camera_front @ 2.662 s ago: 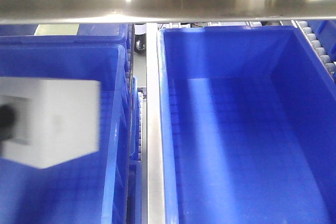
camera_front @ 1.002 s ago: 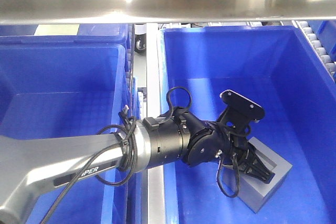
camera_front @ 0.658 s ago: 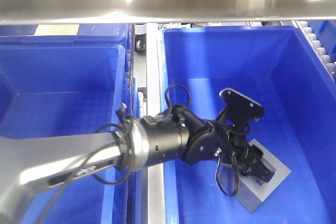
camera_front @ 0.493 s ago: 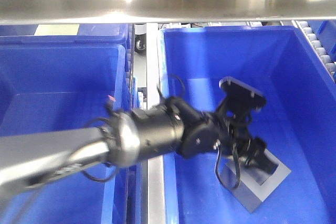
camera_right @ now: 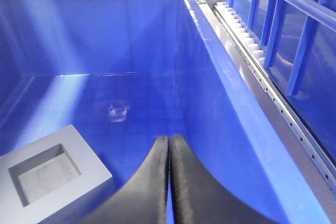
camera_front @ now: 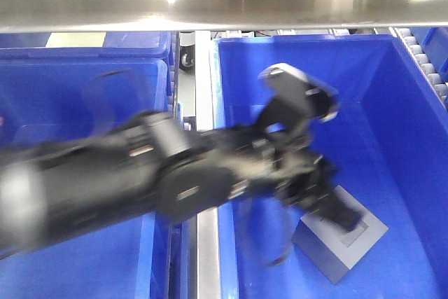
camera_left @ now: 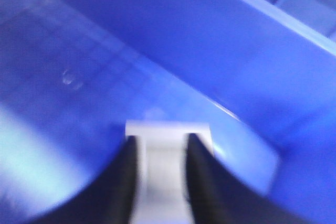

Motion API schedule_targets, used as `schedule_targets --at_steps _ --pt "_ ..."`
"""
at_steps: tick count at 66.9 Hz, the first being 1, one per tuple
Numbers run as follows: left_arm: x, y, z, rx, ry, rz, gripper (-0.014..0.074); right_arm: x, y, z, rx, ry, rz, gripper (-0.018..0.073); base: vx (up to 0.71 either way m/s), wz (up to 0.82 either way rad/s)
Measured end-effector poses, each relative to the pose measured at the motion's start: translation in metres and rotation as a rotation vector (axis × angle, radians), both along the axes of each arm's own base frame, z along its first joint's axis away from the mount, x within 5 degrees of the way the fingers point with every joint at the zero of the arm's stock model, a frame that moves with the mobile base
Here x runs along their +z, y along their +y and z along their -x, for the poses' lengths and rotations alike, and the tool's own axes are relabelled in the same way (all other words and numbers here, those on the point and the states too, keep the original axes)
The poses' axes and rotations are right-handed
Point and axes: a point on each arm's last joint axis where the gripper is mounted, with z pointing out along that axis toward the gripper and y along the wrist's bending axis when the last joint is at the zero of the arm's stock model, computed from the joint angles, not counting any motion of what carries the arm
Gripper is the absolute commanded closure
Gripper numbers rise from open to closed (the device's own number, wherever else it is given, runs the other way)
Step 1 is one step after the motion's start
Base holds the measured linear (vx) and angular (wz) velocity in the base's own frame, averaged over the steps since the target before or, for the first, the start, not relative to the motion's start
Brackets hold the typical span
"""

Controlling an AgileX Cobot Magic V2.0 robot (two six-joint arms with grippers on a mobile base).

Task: Sort gray base to blue bin

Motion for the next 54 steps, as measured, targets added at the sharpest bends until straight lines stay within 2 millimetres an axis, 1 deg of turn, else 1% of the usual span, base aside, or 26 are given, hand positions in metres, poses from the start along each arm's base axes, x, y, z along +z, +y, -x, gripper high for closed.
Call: schedule_targets --at_steps 1,5,7,14,16,28,40,54 --pt "0.000 0.003 0.002 0.000 -0.001 0.000 0.0606 0.000 0.000 0.000 0.000 0.000 0.000 0.0564 0.00 0.00" --pt "0.004 0.018 0.012 0.001 -0.015 0.014 0.0606 0.000 0.000 0.000 0.000 0.000 0.000 0.0564 0.00 0.00" --pt "0.001 0.024 0.017 0.001 -0.017 0.008 0.0604 0.000 0.000 0.000 0.000 0.000 0.000 0.0564 0.00 0.00" --pt "0.005 0.050 0.034 0.002 -0.044 0.033 0.0604 0.000 0.000 0.000 0.000 0.000 0.000 0.0564 0.00 0.00" --pt "0.003 0.057 0.039 0.003 -0.044 0.032 0.0604 0.000 0.000 0.000 0.000 0.000 0.000 0.0564 0.00 0.00" --pt "0.005 0.104 0.072 0.005 -0.073 0.073 0.0603 0.000 0.000 0.000 0.000 0.000 0.000 0.0564 0.00 0.00" --pt "0.011 0.151 0.104 0.007 -0.122 0.147 0.0603 0.000 0.000 0.000 0.000 0.000 0.000 0.0564 0.00 0.00" --pt "-0.001 0.199 0.138 0.008 -0.176 0.224 0.0603 0.000 0.000 0.000 0.000 0.001 0.000 0.0564 0.00 0.00"
